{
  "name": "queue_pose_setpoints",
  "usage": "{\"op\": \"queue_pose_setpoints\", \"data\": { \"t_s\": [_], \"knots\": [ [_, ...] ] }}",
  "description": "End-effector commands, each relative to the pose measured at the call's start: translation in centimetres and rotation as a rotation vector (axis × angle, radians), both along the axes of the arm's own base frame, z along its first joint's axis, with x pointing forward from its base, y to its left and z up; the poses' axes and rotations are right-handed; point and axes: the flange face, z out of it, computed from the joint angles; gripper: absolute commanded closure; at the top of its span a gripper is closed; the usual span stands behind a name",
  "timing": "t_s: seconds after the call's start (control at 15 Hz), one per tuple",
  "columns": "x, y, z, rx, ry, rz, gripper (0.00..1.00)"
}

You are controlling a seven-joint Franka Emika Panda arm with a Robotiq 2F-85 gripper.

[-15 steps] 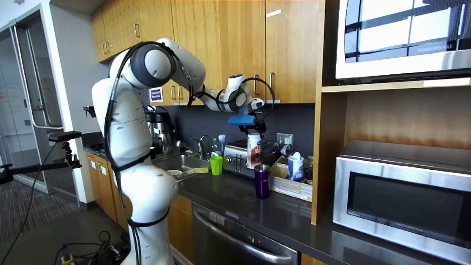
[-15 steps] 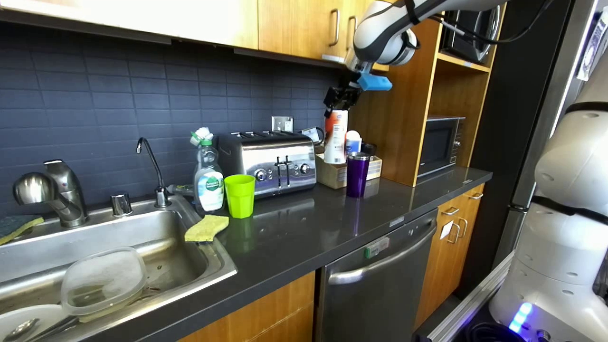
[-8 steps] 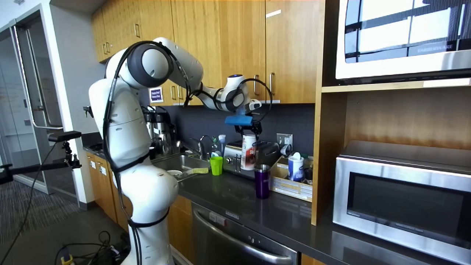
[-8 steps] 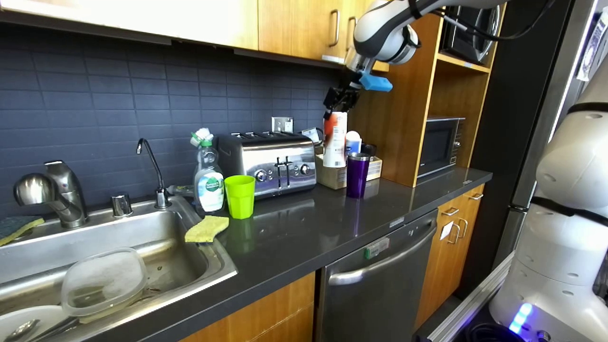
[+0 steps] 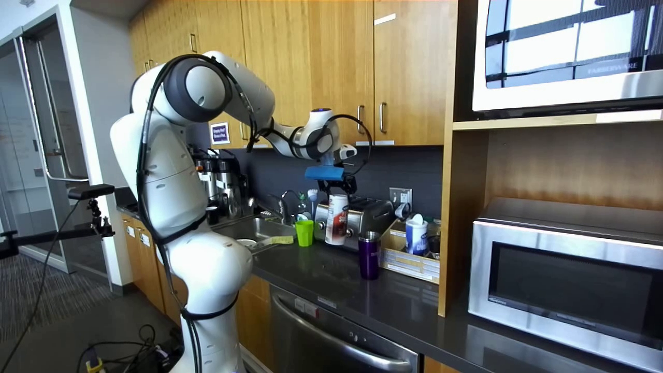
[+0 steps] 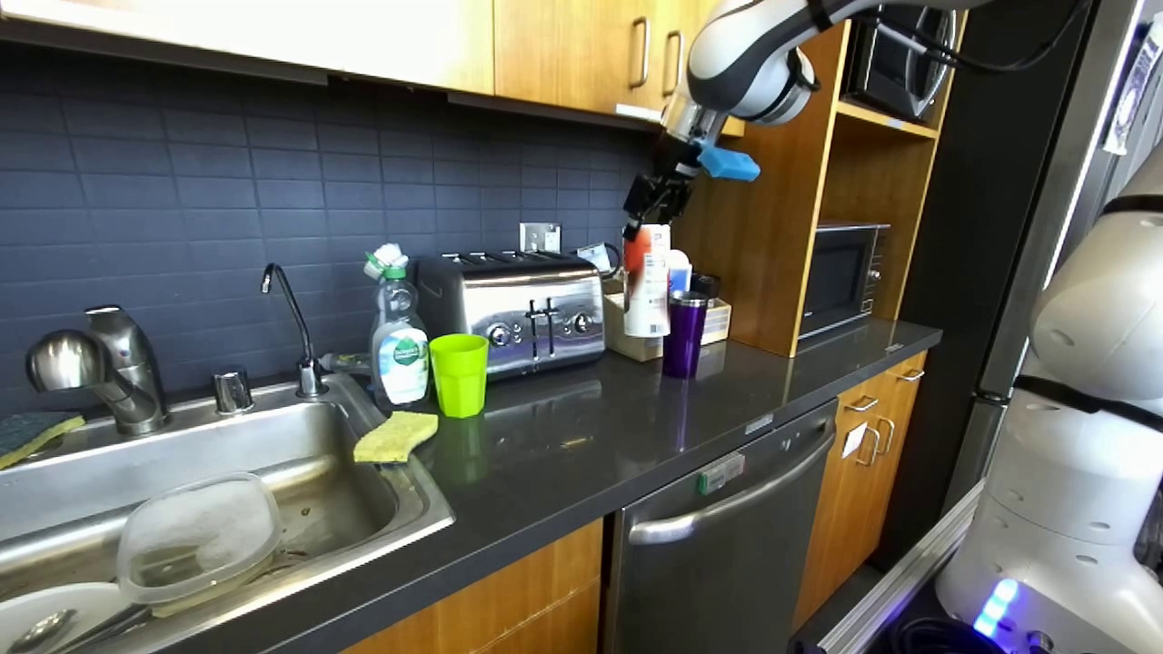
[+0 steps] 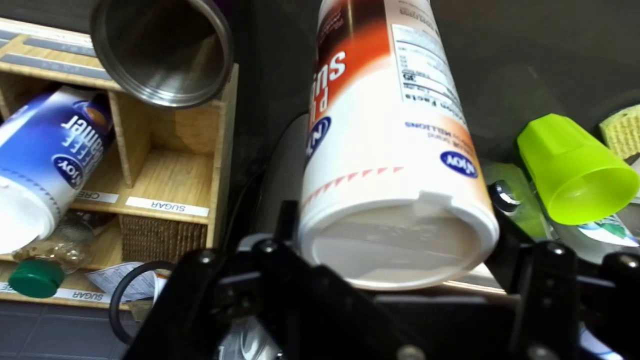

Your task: Put the white object on the counter

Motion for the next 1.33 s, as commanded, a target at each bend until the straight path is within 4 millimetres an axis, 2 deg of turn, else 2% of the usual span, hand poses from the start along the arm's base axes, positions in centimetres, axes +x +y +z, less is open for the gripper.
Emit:
{"op": "queue_pose_setpoints", "data": {
  "t_s": [0.0,0.47,1.27],
  "knots": [
    [-3.1,1.7,0.9,0.039,-0.013,0.035,0.39],
    [-6.0,5.5,-0.1,0.073,-0.013,0.107,0.39],
    [-5.7,13.6,-2.5,0.023,-0.089,0.304,0.39]
  ]
}}
